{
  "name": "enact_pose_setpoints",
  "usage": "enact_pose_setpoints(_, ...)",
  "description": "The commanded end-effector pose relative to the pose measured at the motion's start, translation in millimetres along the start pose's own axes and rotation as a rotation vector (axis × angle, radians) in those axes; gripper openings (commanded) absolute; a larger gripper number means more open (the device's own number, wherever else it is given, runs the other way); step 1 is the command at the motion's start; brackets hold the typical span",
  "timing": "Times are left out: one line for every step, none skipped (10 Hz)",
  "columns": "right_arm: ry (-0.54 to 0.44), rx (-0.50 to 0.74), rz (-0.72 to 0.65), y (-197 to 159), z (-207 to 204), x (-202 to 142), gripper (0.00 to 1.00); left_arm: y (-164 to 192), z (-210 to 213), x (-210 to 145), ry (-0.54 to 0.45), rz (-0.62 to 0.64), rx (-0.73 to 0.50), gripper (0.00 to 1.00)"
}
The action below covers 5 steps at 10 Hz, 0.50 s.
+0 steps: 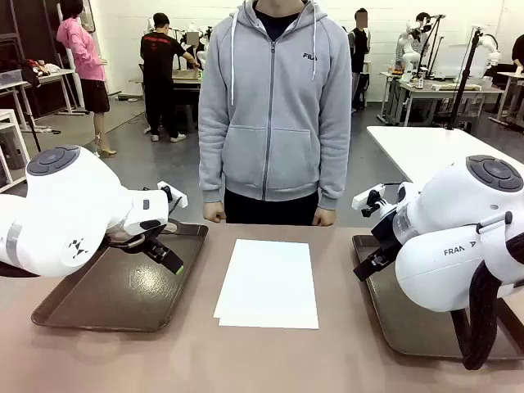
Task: Sort the A4 documents.
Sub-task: Receive the A4 Paper.
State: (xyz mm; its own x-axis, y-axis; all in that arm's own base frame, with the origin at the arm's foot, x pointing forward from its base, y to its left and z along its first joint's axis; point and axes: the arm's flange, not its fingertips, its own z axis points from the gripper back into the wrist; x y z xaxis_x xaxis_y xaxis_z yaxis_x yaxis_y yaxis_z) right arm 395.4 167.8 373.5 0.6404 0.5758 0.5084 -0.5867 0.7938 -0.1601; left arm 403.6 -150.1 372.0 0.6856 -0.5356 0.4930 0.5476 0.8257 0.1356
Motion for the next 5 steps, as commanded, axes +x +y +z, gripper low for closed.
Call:
enact_pose_setpoints(0.000, 0.000, 0.000, 0.0, 0.0, 0.0, 1.00, -0.1, 0.0, 0.0, 0.000, 0.000, 0.000, 1.00)
enact_pose_setpoints(0.000, 0.000, 0.000, 0.0, 0.0, 0.0, 1.00, -0.1, 0.0, 0.0, 0.000, 0.000, 0.000, 1.00)
enact_pose_setpoints(0.000, 0.000, 0.000, 0.0, 0.0, 0.0, 1.00, -0.1, 0.0, 0.0, 0.000, 0.000, 0.000, 1.00)
enact_pose_setpoints(0.000, 0.000, 0.000, 0.0, 0.0, 0.0, 1.00, -0.1, 0.0, 0.0, 0.000, 0.000, 0.000, 1.00)
enact_pose_setpoints(0.000, 0.000, 0.000, 0.0, 0.0, 0.0, 1.00, -0.1, 0.0, 0.0, 0.000, 0.000, 0.000, 1.00)
